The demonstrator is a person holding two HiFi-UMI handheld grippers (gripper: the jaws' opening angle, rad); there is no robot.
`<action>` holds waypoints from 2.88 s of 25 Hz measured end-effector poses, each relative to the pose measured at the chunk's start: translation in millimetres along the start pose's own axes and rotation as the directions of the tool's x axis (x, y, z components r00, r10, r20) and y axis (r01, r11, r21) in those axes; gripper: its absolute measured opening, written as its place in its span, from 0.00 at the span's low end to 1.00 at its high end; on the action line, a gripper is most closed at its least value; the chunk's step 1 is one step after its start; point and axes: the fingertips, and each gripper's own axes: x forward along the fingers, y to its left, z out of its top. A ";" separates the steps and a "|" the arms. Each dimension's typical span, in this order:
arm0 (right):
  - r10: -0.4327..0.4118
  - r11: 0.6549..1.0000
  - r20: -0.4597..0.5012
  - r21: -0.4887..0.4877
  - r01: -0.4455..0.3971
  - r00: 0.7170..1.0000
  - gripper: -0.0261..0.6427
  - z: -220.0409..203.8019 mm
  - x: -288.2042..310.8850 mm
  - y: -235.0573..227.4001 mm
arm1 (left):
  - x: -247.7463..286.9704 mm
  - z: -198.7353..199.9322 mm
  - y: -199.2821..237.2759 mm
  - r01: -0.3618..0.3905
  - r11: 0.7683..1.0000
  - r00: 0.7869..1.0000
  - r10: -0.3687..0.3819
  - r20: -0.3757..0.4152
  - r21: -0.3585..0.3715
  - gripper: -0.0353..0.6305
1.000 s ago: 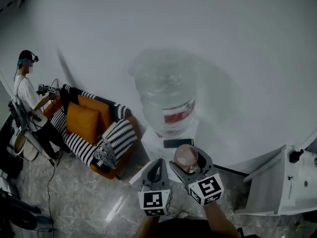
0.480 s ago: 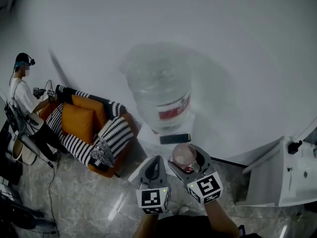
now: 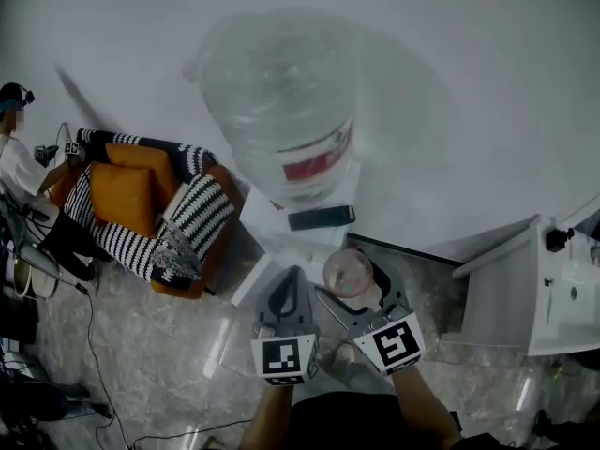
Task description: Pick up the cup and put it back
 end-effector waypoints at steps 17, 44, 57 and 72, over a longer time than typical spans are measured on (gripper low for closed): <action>0.108 0.994 -0.039 -0.025 -0.109 0.993 0.62 -169.7 69.0 70.2 | 22.7 -178.4 67.4 -0.033 0.999 0.994 0.029 -0.103 -0.039 0.07; 0.187 0.982 -0.064 0.008 -0.187 0.980 0.62 -697.1 170.4 121.8 | 88.7 -693.4 63.1 0.069 0.997 0.997 -0.068 -0.020 0.035 0.07; 0.105 0.991 0.009 0.077 -0.106 0.994 0.62 -810.7 203.0 117.8 | 146.4 -793.7 83.6 0.048 0.999 0.996 -0.048 -0.080 -0.004 0.07; 0.011 1.000 -0.058 -0.008 -0.012 0.998 0.62 -853.9 260.7 74.6 | 145.9 -816.9 90.4 0.045 0.999 0.990 -0.047 -0.135 -0.017 0.07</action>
